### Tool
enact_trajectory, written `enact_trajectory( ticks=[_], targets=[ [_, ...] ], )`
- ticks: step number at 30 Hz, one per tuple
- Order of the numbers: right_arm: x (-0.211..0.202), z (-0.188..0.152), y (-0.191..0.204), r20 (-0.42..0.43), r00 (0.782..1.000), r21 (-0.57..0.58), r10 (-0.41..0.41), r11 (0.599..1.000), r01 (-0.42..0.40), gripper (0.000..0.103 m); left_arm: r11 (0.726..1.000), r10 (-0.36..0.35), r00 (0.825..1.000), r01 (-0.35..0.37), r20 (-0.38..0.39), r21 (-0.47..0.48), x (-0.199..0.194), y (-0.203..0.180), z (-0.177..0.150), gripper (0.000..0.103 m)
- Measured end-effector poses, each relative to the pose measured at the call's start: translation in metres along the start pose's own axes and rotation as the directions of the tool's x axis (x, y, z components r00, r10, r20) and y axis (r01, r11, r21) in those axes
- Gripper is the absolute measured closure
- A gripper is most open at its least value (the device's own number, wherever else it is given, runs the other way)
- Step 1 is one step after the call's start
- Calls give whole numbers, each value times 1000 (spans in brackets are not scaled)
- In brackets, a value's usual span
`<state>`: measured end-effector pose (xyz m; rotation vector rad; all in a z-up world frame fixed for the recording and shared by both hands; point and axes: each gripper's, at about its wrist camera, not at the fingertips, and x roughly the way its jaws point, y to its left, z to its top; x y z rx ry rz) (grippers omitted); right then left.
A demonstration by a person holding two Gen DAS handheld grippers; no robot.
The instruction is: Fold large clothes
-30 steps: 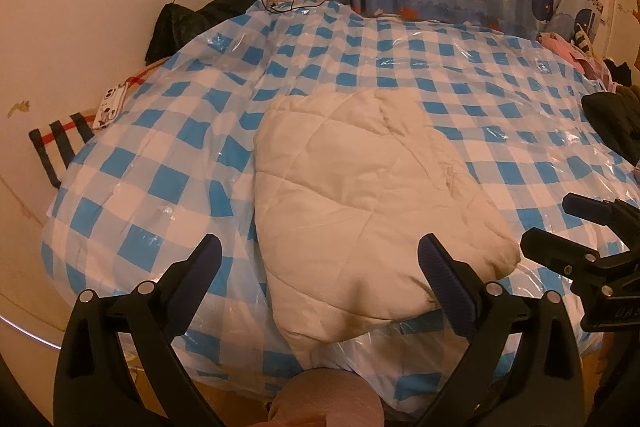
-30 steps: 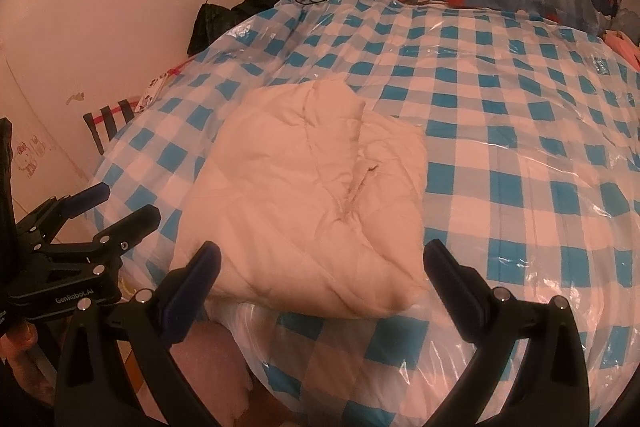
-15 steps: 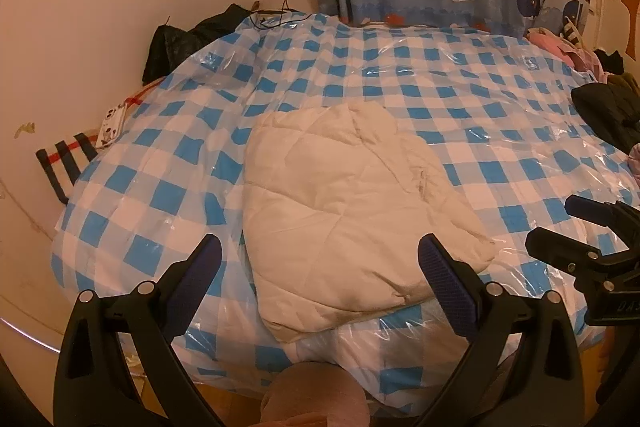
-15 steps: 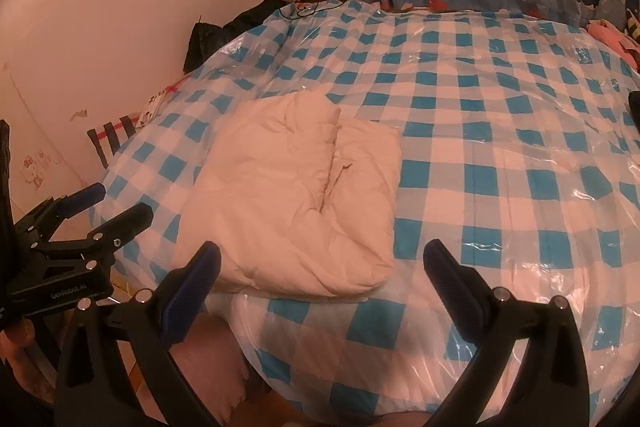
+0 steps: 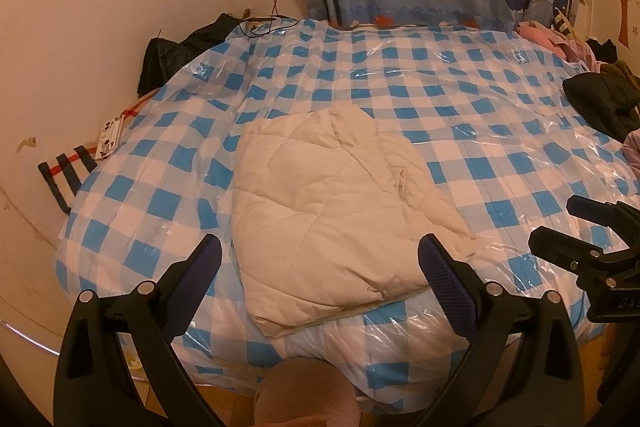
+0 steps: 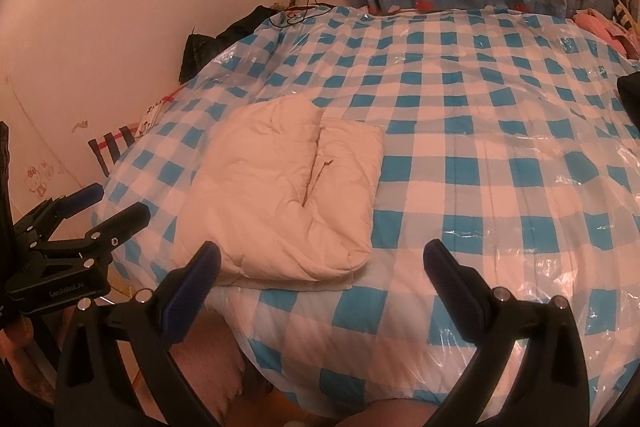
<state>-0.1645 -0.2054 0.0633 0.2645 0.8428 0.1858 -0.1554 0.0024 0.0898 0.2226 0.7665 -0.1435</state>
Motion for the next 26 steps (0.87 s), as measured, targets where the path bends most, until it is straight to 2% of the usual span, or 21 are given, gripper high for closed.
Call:
enact_trajectory(
  ticks=[8,10,12,15,17,19,22,26],
  targets=[
    [-2,0,-5,1,1000,5,5,1000,-5,5,1000,-16,1000,16,5,-13,-4,-4,1,8],
    [-2,-1,-6,-1,1000,7,7,1000,-7,5,998,-52,998,51,-39,-31,1,-4,3,8],
    [-4,-4,-9,-3,1000,15,9,1000,-9,5,995,-97,995,97,-16,-39,-2,-3,0,8],
    [-6,-9,-13,-9,1000,27,11,1000,-10,5,996,-89,996,89,10,-24,-6,-7,-1,8],
    [-9,-13,-15,-11,1000,35,10,999,-10,5,999,-37,999,37,20,-1,-7,-11,-1,8],
    [-10,-14,-17,-9,1000,36,10,999,-10,5,1000,-5,1000,5,1,3,-2,-12,-1,8],
    [-15,-16,-19,1,1000,41,7,999,-7,5,1000,-1,999,1,-45,-3,6,-11,-3,8],
    [-18,-18,-24,6,1000,51,-1,999,1,5,1000,10,998,-10,-58,5,9,-10,-7,8]
  ],
)
